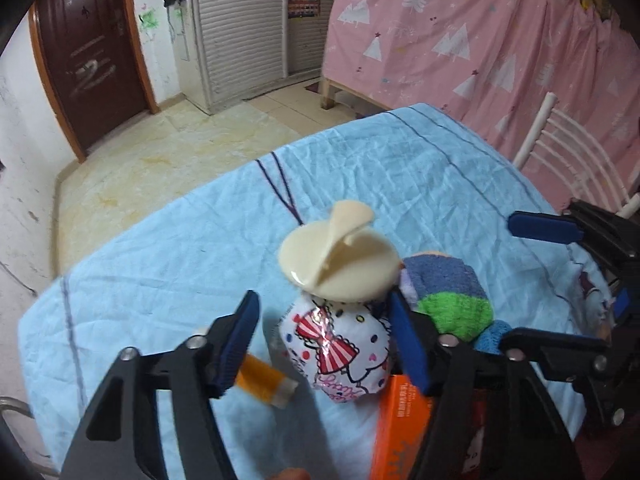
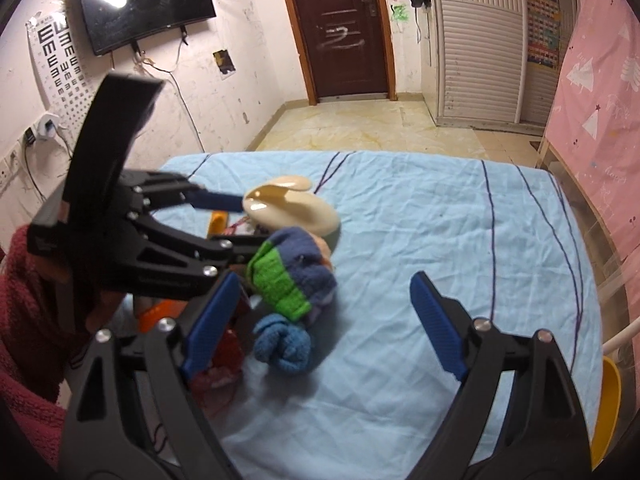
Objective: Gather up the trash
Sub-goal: 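Grasp the Hello Kitty bag with the left tool while the right tool grasps the knit hat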
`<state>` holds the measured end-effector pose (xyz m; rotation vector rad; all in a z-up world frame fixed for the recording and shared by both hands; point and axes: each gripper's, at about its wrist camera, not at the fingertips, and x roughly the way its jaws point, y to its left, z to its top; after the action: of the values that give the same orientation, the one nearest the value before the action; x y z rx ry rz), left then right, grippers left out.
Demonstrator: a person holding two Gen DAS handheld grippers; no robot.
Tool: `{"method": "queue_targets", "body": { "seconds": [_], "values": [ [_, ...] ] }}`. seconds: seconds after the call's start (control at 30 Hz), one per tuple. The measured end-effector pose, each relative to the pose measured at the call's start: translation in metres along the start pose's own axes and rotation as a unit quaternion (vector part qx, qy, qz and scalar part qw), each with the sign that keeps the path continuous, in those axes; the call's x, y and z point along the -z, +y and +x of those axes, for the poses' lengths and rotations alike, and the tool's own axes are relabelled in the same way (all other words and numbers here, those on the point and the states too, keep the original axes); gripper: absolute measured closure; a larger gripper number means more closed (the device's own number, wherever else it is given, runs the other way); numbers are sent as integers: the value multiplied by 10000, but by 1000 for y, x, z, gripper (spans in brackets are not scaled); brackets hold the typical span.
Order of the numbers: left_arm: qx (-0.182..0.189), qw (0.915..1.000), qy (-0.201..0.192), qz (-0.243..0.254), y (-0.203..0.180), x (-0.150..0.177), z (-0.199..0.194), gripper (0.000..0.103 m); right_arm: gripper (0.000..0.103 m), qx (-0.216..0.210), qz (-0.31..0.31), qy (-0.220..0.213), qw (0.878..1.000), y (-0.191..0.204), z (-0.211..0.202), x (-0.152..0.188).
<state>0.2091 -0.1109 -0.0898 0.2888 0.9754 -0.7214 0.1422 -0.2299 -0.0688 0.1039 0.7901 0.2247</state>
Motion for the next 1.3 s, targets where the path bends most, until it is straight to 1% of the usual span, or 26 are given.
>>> {"method": "queue_targets", "body": {
  "seconds": [0.03,0.1,0.17,0.3,0.33,0.4,0.53,0.73,0.87,0.93,0.97,1.07,1.1,1.13,1.17,1.2,1.23,1.27,1.3],
  "values": [
    [159,9999,-27,-15,0,2,0,61,19,-11,9,12,10000,0,2,0],
    [139,9998,-76,98,-4,5,0,67,19,-28,23,28,10000,1,4,-1],
    [158,9996,-89,193,-8,7,-3,71,19,-42,39,51,10000,1,7,-3],
    [33,9993,-120,345,-12,14,-15,72,19,-98,52,74,9999,1,8,-3],
    [-47,9991,-176,391,-13,18,-22,72,19,-102,47,72,9999,1,8,-4],
    [-96,9988,-246,413,-11,19,-33,72,19,-140,52,76,9999,2,8,-4],
    [-350,9979,-455,301,-3,29,-58,72,19,-260,37,97,9996,7,13,-6],
    [-612,9960,-650,65,11,39,-86,72,19,-488,-76,197,9986,23,24,-9],
    [-703,9944,-785,-83,19,44,-102,72,19,-427,-85,262,9987,29,36,-13],
    [-746,9935,-845,-143,22,46,-108,72,24,-336,-106,286,9990,31,40,-13],
    [-757,9931,-875,-172,22,47,-111,72,28,-322,-119,306,9989,32,41,-14],
    [-785,9922,-934,-239,22,51,-117,72,32,-259,-172,354,9989,35,46,-13],
    [-796,9920,-944,-250,22,52,-118,71,36,-257,-192,378,9988,37,47,-12],
    [-823,9917,-953,-273,21,53,-119,71,38,-233,-218,385,9987,39,48,-12],
    [-835,9915,-958,-290,21,54,-121,71,45,-262,-225,367,9987,40,48,-11],
    [-834,9913,-965,-311,21,55,-122,71,56,-283,-227,351,9987,40,48,-11],
    [-833,9911,-979,-338,21,56,-124,71,63,-252,-244,330,9988,40,47,-10],
    [-850,9909,-986,-346,19,57,-125,71,72,-177,-281,298,9990,40,46,-9],
    [-877,9906,-993,-352,18,57,-126,71,76,-168,-290,254,9991,41,45,-9]
  ]
}}
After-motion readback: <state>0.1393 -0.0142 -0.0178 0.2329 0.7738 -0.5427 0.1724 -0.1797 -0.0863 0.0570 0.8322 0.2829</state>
